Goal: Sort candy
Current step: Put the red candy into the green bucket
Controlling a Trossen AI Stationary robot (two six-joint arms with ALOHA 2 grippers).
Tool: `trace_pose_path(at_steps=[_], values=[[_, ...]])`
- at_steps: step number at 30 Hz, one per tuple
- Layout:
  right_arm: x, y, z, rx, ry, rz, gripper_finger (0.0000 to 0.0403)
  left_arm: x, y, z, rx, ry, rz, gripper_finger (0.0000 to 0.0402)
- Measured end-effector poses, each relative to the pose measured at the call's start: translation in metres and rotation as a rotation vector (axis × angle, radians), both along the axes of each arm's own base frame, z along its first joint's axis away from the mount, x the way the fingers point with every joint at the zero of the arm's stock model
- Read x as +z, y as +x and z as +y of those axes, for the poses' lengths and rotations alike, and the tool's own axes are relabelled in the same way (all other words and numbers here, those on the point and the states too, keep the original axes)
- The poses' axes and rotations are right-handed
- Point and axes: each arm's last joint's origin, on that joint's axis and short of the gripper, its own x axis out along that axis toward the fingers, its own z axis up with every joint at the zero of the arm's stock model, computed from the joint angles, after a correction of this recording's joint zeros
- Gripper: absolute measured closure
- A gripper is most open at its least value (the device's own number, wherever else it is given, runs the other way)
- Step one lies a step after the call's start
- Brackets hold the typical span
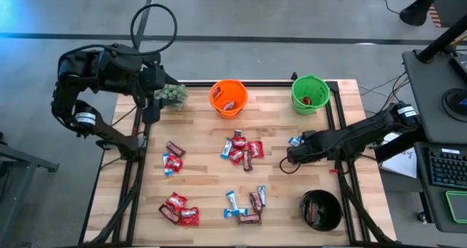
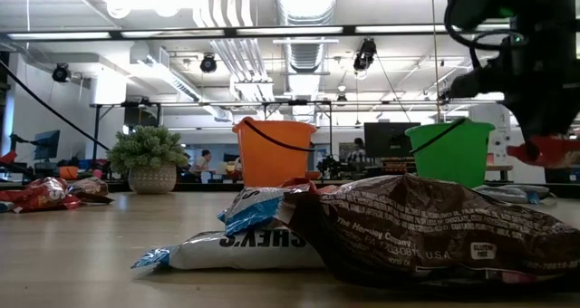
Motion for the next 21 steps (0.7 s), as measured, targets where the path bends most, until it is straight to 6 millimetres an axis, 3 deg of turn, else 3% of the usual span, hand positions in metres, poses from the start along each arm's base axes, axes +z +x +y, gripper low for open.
trace_pose_path(at_steps=[4,10,16,21], values=[[0.02,-0.001,-0.006,0.031,-0.074,-0.001,0.039,0.0,0.001,0.0,0.008,-0.009,-0.001,0.0169],[0.067,-0.003,-0.021,0.071,-0.235,-0.063,0.0391,-0.002,0.003,0.0,0.018,-0.022,0.004,0.0169],[0.11,-0.008,-0.046,0.108,-0.403,-0.116,0.0391,-0.003,0.007,0.001,0.022,-0.028,0.013,0.0169],[0.132,-0.012,-0.071,0.133,-0.466,-0.106,0.0391,-0.004,0.01,0.001,0.035,-0.043,0.016,0.0169]])
